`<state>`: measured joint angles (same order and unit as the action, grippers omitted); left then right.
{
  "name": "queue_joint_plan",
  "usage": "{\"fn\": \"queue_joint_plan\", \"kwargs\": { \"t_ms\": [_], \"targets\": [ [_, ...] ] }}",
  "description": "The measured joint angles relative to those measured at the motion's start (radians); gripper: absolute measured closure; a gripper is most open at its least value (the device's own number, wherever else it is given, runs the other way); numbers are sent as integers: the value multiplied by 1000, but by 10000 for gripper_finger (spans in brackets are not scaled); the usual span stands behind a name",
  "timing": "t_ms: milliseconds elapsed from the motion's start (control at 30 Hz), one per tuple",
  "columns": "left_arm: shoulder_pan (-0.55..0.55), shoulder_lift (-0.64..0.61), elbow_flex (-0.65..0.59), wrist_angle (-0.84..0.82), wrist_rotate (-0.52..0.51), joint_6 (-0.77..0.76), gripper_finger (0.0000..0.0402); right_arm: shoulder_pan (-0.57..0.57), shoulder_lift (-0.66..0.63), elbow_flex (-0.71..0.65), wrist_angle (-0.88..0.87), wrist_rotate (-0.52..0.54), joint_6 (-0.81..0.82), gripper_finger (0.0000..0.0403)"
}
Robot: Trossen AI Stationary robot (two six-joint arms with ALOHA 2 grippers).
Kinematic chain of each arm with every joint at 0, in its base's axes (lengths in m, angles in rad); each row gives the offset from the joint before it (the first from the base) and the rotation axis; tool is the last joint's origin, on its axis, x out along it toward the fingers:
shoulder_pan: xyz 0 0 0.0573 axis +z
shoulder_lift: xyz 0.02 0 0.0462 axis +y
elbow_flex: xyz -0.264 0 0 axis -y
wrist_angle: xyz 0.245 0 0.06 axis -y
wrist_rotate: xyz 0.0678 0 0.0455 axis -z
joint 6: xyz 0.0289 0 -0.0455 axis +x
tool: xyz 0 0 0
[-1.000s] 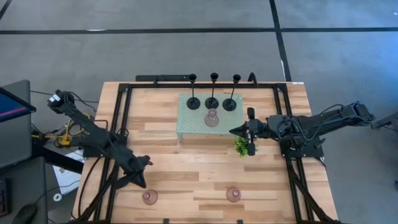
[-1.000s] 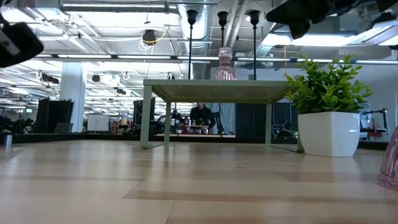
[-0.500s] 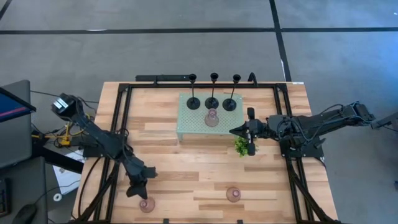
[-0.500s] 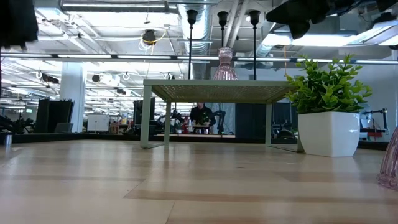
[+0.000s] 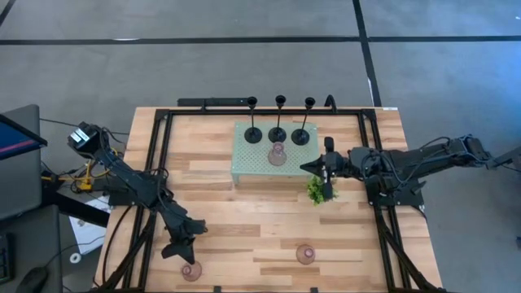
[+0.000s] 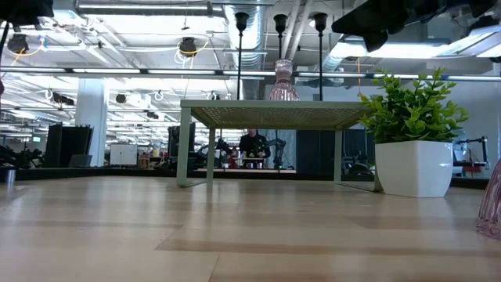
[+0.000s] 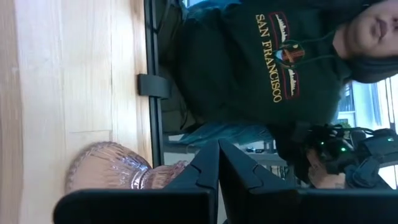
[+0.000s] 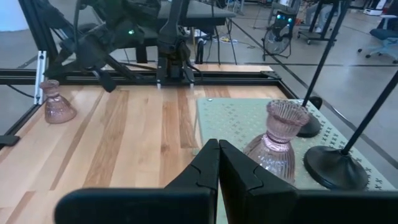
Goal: Pick & Place candle stick holders
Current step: Align the left pink candle holder on the shelf with the pink candle holder
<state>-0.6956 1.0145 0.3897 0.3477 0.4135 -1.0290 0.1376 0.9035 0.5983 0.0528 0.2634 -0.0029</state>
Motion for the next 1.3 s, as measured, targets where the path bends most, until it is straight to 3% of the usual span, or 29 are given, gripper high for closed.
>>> {"fn": "queue_joint_plan", "kwargs": {
  "t_ms": [433,667,833,1133,1300],
  "targets": [
    [1,0,0,5,-1,14,397,-10,0,0,1,0,-5,403],
    [1,0,0,18,-17,246,397,-16,0,0,46,3,-4,403],
    [-1,0,0,28,-78,272,398,-23,0,0,122,6,62,403],
    [-159,0,13,30,-113,266,398,6,1,0,127,96,205,403],
    [-260,0,25,32,-212,231,399,26,1,0,127,191,215,403]
  ]
}}
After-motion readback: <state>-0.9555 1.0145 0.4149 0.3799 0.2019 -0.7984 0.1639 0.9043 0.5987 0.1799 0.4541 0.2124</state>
